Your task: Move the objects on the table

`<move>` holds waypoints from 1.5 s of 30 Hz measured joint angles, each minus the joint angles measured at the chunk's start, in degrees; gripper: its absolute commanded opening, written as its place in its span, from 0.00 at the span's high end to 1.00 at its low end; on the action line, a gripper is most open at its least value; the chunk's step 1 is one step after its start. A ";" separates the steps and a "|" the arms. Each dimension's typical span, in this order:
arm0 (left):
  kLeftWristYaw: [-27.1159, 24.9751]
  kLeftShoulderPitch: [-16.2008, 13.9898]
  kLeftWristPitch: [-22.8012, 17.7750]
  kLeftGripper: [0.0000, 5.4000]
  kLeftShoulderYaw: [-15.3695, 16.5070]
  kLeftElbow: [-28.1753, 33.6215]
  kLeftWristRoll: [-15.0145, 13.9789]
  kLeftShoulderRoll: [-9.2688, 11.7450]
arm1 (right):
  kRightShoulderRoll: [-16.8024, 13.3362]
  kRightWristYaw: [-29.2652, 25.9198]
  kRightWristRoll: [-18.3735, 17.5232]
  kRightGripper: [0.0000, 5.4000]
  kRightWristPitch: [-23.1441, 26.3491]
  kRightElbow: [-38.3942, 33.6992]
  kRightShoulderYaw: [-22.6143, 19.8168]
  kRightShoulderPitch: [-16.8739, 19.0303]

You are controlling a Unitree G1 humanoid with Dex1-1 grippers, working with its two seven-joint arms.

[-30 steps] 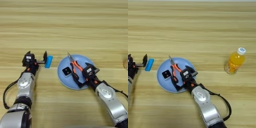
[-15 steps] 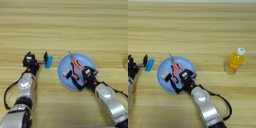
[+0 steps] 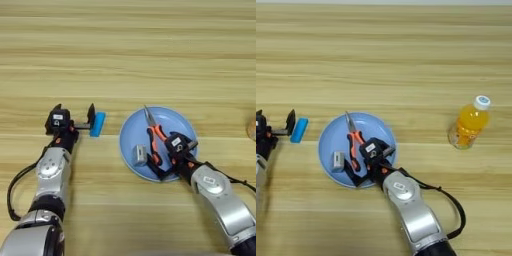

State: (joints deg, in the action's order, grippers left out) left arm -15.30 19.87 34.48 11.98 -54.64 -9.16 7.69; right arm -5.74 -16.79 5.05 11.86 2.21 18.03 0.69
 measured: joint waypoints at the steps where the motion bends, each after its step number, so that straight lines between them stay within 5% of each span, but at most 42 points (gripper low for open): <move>1: 0.00 0.00 0.00 0.00 0.00 0.00 0.00 0.00 | 0.00 0.00 0.00 0.00 0.00 0.02 0.00 -0.01; 19: 0.01 -0.01 0.00 0.00 -0.11 0.05 0.00 -0.03 | 0.26 -0.58 -1.24 0.34 -0.07 2.78 -0.49 -1.28; 45: 0.03 -0.17 0.00 0.00 -0.32 0.54 -0.01 -0.10 | 0.56 -0.10 -2.30 0.35 -0.25 2.49 -2.11 -0.99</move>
State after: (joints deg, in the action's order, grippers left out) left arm -15.28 19.70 34.48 11.66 -54.09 -9.17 7.59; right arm -5.18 -16.89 2.74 11.61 4.70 15.92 -0.30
